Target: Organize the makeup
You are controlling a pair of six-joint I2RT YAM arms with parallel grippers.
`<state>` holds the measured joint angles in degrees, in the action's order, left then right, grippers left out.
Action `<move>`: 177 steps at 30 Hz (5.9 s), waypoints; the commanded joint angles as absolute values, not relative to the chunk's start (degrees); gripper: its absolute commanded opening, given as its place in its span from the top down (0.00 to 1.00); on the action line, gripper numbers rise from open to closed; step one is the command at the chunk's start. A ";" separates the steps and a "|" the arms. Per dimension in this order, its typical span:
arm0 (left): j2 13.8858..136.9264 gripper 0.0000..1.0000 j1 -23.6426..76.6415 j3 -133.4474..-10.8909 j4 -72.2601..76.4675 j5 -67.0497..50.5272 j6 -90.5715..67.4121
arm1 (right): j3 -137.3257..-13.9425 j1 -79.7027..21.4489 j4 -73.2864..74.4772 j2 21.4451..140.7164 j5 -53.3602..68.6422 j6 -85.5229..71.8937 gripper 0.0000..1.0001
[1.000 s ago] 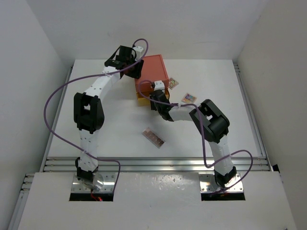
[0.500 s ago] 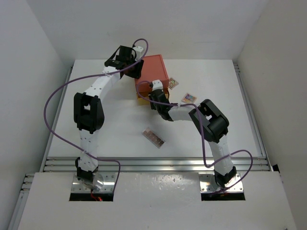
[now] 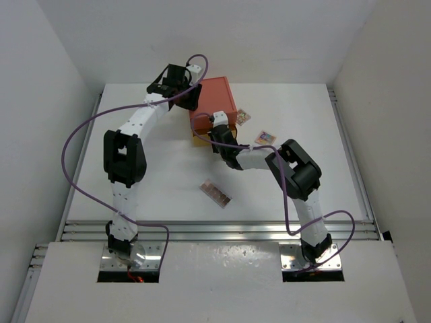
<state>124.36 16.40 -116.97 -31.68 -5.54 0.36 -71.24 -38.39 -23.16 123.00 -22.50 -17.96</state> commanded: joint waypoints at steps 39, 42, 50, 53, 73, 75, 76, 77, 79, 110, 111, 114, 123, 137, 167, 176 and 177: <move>121.38 0.29 16.00 -132.71 -46.04 -10.87 18.61 | -45.27 -44.21 -4.32 83.59 -13.44 -19.77 0.04; 118.57 0.27 18.01 -133.42 -55.08 -15.72 33.70 | -43.60 -41.05 4.29 78.15 -12.14 -20.74 0.01; 103.12 0.20 28.11 -103.33 -66.39 -18.98 71.61 | -37.01 -30.06 15.56 67.51 -1.85 -18.20 0.01; 95.02 0.16 35.75 -84.50 -54.34 -16.79 75.92 | -34.81 -27.16 15.73 65.57 -0.35 -18.81 0.01; 107.67 0.15 45.00 -73.57 -43.77 -18.28 71.54 | -28.56 -23.99 18.19 57.92 3.08 -17.23 0.01; 109.33 0.15 45.00 -73.56 -43.77 -18.81 71.54 | -28.04 -23.91 18.28 57.74 3.25 -16.96 0.01; 110.82 0.15 45.00 -74.35 -43.77 -18.81 71.54 | -28.04 -23.99 18.28 57.74 3.34 -16.96 0.01; 111.61 0.15 45.00 -75.14 -43.25 -18.81 71.54 | -28.21 -23.73 18.54 58.01 3.17 -16.61 0.01; 113.54 0.15 45.00 -75.67 -42.72 -18.11 71.02 | -28.48 -23.56 19.07 58.27 3.17 -16.61 0.01; 111.15 1.00 31.65 -107.48 -43.68 -16.19 28.48 | -65.24 -14.15 20.73 89.52 -8.26 -25.58 0.03; 112.49 1.00 31.12 -109.32 -43.68 -15.30 28.48 | -67.56 -13.80 24.48 91.39 -7.83 -25.66 0.03; 116.26 1.00 29.71 -110.65 -43.68 -14.68 30.23 | -78.47 -12.92 30.82 100.62 -9.22 -28.81 0.03; 120.94 0.96 24.70 -110.75 -42.10 -19.78 31.90 | -81.46 -12.22 22.59 112.84 -15.90 -45.96 0.03; 122.78 0.49 26.63 -104.59 -39.20 -15.29 36.30 | -83.41 -13.01 17.23 121.90 -18.10 -45.88 0.02; 120.06 0.23 27.16 -108.10 -38.67 -9.32 30.23 | -90.07 -9.06 26.71 119.08 8.86 -0.55 0.01; 119.53 0.23 27.16 -108.11 -38.14 -8.70 29.09 | -95.80 -9.40 25.85 123.75 4.51 -22.40 0.01; 119.53 0.23 27.16 -108.11 -38.14 -8.70 29.09 | -96.93 -10.62 26.71 125.06 0.48 -24.85 0.01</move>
